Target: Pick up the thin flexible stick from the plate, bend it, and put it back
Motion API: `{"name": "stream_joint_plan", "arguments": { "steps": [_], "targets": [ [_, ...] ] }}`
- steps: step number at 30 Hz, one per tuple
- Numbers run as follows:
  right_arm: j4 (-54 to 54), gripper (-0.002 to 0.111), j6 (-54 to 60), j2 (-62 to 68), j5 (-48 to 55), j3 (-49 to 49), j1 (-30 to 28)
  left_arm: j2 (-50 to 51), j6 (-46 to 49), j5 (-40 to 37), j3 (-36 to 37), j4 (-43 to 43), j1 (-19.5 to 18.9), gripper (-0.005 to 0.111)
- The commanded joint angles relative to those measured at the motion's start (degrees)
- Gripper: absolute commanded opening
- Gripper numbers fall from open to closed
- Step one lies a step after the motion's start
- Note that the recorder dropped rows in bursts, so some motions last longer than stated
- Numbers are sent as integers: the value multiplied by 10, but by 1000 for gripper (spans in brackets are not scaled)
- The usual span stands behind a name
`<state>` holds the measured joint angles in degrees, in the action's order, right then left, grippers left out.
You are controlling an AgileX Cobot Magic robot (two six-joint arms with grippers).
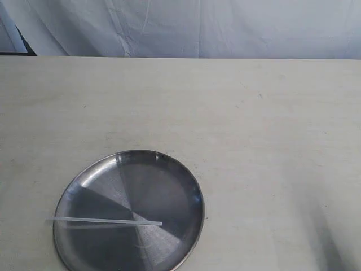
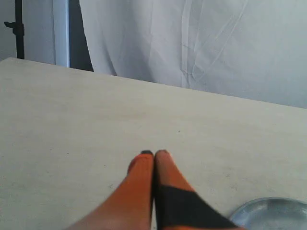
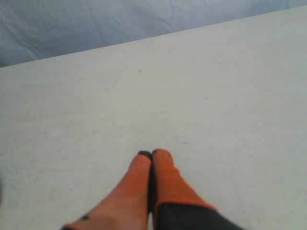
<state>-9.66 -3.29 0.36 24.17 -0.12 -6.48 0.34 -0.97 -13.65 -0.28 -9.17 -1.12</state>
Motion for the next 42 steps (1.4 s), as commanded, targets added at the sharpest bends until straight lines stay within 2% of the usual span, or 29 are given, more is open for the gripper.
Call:
{"name": "stream_joint_plan", "arguments": {
  "steps": [1, 3, 5, 12, 16, 19, 26, 29, 32, 35, 38, 42],
  "targets": [
    [2, 0, 2, -4, -8, 1, -3, -3, -1, 0, 3, 0, 2, 0],
    [2, 0, 2, -4, -6, 1, -3, -3, -1, 6, 3, 0, 2, 0],
    [2, 0, 2, -4, -6, 1, -3, -3, -24, 61, 3, -55, 2, 0],
    [2, 0, 2, -4, -6, 1, -3, -3, -67, 352, 3, -403, 2, 0],
    [2, 0, 2, -4, -6, 1, -3, -3, -149, 349, -7, -537, 2, 0],
    [2, 0, 2, -4, -6, 1, -3, -3, -149, 306, -9, -542, 2, 0],
    [2, 0, 1, -4, -8, 1, -3, -3, -142, 131, -12, -541, 2, 0],
    [2, 0, 1, -4, -8, 1, -3, 18, -133, 69, -45, -501, 2, 0],
    [2, 0, 1, -4, -8, 1, -3, 64, -94, 8, -108, -426, 2, 0],
    [2, 0, 1, -4, -8, 1, -3, 143, 10, -81, -196, -377, 2, 0],
    [2, 0, 1, -4, -8, 1, -3, 238, 117, -203, -291, -328, 2, 0],
    [2, 0, 1, -4, -8, 1, -3, 378, 130, -377, -409, -193, 2, 0]
  ]
}}
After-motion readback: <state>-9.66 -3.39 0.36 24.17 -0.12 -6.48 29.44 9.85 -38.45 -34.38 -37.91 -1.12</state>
